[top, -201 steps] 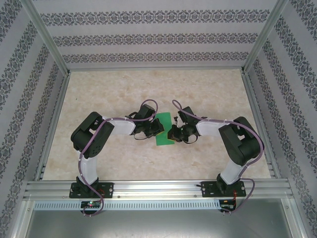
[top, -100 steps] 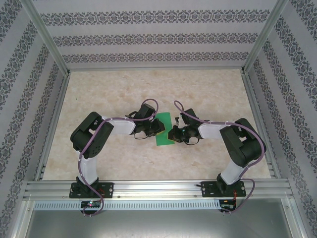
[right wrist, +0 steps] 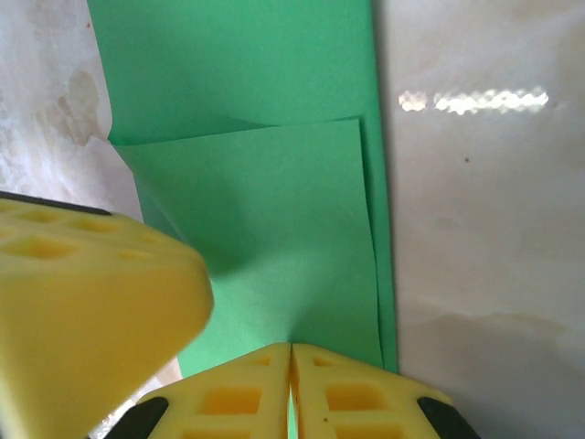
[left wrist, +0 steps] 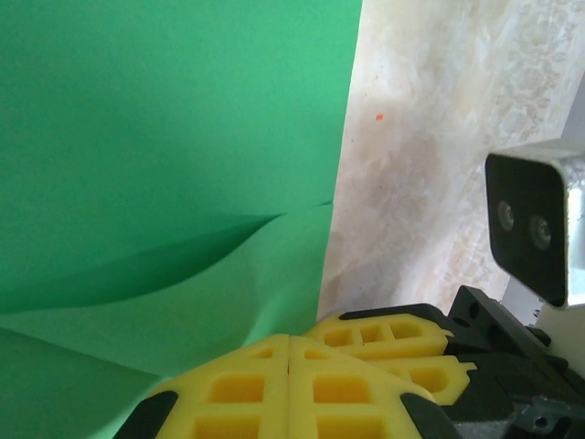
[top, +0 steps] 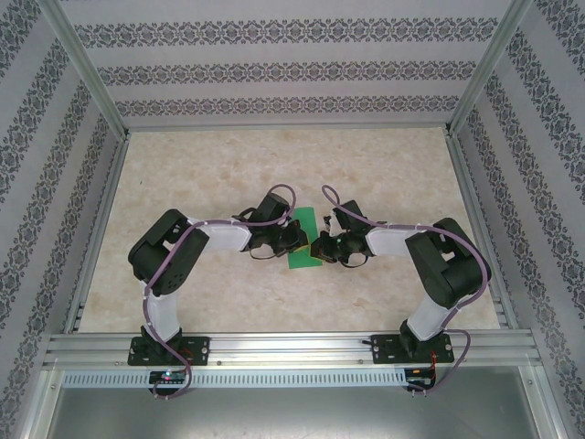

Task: Fold a paper plane with a square sheet of paper (pick it up from the middle)
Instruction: Fold the triangle a second time at the center of the table.

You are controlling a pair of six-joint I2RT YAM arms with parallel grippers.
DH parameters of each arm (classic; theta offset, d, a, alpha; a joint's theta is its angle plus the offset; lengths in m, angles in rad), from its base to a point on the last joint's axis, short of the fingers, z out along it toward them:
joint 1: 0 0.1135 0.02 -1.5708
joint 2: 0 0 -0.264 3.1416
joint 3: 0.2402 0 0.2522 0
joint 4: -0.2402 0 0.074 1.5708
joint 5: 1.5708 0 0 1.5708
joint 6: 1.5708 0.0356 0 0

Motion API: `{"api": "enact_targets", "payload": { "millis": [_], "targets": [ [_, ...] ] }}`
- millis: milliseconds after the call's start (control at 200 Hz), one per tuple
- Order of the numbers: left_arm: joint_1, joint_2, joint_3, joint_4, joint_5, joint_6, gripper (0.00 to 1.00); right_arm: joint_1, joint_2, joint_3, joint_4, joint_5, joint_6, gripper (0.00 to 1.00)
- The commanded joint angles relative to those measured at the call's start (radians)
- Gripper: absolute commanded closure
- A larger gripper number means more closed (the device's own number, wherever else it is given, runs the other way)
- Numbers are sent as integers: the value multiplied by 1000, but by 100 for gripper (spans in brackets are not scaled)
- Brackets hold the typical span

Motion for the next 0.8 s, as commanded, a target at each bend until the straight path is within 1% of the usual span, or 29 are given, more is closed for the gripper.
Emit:
{"api": "enact_targets", "payload": {
  "millis": [0, 100, 250, 325, 405, 525, 604, 794],
  "targets": [
    [-12, 3, -23, 76, 16, -28, 92, 17, 52, -11, -80, 64, 6, 90],
    [-12, 8, -38, 91, 12, -31, 90, 19, 56, -7, -81, 64, 6, 90],
    [-12, 40, -47, 98, 13, -23, 91, 20, 58, -2, -90, 68, 4, 90],
    [-13, 38, -56, 71, -33, -22, 92, 21, 57, 1, -105, 77, -3, 90],
    [-7, 24, -69, 36, -93, -35, 92, 21, 55, 2, -126, 86, -13, 93],
    [15, 16, -58, -42, -147, -34, 93, 22, 48, 2, -145, 91, -26, 95],
    [31, 12, -54, -61, -164, -36, 93, 23, 48, 5, -155, 97, -31, 95],
    [75, -9, -46, -69, -162, -23, 92, 25, 53, 7, -173, 110, -38, 97]
  ]
}}
